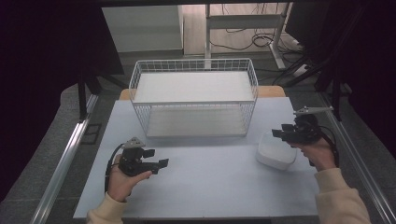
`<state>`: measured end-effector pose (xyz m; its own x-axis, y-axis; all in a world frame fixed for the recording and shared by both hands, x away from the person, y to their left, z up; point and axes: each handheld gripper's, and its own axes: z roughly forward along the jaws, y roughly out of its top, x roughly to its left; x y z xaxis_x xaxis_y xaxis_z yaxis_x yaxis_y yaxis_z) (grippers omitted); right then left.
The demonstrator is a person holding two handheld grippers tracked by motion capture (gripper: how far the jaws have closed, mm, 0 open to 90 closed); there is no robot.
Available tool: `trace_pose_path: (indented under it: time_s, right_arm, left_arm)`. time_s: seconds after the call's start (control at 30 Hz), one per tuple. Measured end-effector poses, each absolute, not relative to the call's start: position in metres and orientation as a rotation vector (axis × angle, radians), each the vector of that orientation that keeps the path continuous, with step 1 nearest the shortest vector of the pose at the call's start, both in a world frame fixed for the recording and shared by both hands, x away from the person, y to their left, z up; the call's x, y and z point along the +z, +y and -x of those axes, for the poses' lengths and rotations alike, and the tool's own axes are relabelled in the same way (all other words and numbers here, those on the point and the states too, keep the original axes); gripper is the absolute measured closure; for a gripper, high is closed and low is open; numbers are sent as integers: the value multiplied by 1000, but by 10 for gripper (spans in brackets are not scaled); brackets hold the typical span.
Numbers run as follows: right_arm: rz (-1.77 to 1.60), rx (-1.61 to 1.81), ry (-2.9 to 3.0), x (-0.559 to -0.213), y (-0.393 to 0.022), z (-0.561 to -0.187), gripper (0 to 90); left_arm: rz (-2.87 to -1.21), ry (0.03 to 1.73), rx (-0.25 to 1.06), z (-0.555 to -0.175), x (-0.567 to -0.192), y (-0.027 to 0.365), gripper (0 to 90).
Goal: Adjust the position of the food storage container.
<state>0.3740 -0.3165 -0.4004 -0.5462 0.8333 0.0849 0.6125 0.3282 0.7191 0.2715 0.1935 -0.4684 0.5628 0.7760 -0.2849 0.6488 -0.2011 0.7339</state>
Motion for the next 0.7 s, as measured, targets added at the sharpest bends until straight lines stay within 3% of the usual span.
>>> trace_pose_path:
  time_s: [0.17,0.53,0.7]
  right_arm:
    - [-1316,968,2307,-399,-322,-391,560]
    - [-1377,772,2354,-414,-338,-432,882]
    - [-1366,682,2384,-424,-340,-437,893]
  left_arm:
    - [-1928,1150,181,-272,-468,193,252]
    - [-1925,1155,179,-272,-469,195,249]
    - [-1928,1154,178,-272,-469,195,249]
